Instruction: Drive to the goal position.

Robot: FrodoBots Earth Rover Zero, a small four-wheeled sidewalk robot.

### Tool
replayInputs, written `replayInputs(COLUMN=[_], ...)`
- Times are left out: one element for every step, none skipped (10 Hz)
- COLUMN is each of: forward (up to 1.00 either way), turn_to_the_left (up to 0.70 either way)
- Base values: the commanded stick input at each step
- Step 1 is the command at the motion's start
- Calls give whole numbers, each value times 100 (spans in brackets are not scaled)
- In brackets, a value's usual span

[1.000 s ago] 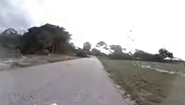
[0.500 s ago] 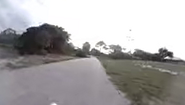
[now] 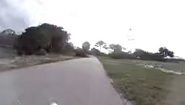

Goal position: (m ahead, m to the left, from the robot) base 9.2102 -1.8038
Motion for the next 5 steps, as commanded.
replayInputs(forward=[85, 85, 85, 85, 85], turn_to_the_left=[0, 7, 34, 34, 34])
